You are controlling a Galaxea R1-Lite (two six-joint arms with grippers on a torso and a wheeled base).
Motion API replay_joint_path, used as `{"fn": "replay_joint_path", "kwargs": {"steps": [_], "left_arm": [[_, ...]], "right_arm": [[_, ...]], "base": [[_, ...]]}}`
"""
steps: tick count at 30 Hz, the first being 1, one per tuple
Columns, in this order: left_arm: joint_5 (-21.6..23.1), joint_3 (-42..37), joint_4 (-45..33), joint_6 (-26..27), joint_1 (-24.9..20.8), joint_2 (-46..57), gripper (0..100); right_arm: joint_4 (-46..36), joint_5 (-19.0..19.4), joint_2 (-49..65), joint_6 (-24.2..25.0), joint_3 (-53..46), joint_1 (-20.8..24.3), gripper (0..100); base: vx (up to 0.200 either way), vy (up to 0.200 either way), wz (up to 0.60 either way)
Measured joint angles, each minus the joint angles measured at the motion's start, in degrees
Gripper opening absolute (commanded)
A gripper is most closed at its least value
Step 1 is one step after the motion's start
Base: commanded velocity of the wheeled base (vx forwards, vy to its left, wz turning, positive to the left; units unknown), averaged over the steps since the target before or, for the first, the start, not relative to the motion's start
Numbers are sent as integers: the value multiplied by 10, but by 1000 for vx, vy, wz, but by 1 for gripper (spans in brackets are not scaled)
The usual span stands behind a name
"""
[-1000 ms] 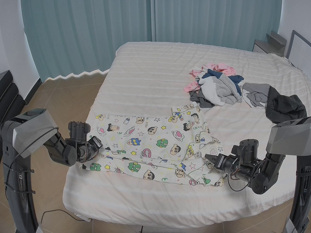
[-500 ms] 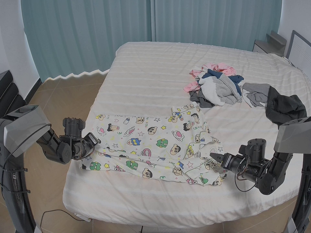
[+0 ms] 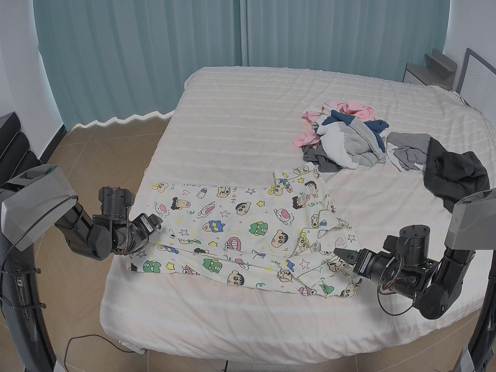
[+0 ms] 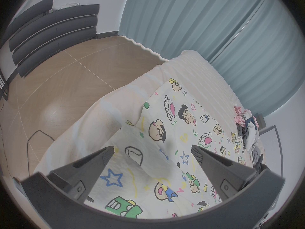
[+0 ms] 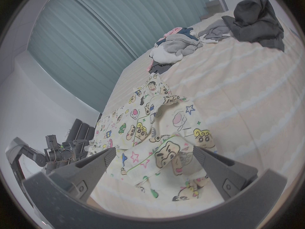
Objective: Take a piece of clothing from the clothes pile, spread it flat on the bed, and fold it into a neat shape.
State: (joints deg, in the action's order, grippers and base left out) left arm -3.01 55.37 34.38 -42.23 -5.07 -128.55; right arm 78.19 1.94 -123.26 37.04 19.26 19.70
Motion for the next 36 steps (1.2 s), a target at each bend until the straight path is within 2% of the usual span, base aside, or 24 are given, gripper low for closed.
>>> {"fn": "replay_joint_path", "kwargs": {"steps": [4,7,11,15,19,25,30,34,36], "left_arm": [[13,-11,-1,-23,12,20,100],[54,-42,0,-52,22,53,100],[125,-127,1,-83,32,109,100],[170,-225,22,-101,41,155,100],[209,-313,102,-111,47,184,100],[267,-395,307,-115,66,179,100],[328,-452,487,-116,99,130,100],[370,-490,543,-96,127,81,100],[379,-508,545,-62,140,56,100]], "right_arm": [[-3,-1,10,48,-9,27,100],[-6,-2,15,73,-12,44,100],[-10,-2,18,104,-7,63,100],[-26,-2,20,135,2,84,100],[-46,-3,20,170,14,111,100],[-66,-3,16,195,33,135,100],[-73,-4,5,204,44,144,100],[-76,-7,-8,211,49,147,100],[-77,-18,-18,213,52,148,100]], "base": [[0,0,0],[0,0,0],[0,0,0],[0,0,0],[0,0,0],[0,0,0],[0,0,0],[0,0,0],[0,0,0]]}}
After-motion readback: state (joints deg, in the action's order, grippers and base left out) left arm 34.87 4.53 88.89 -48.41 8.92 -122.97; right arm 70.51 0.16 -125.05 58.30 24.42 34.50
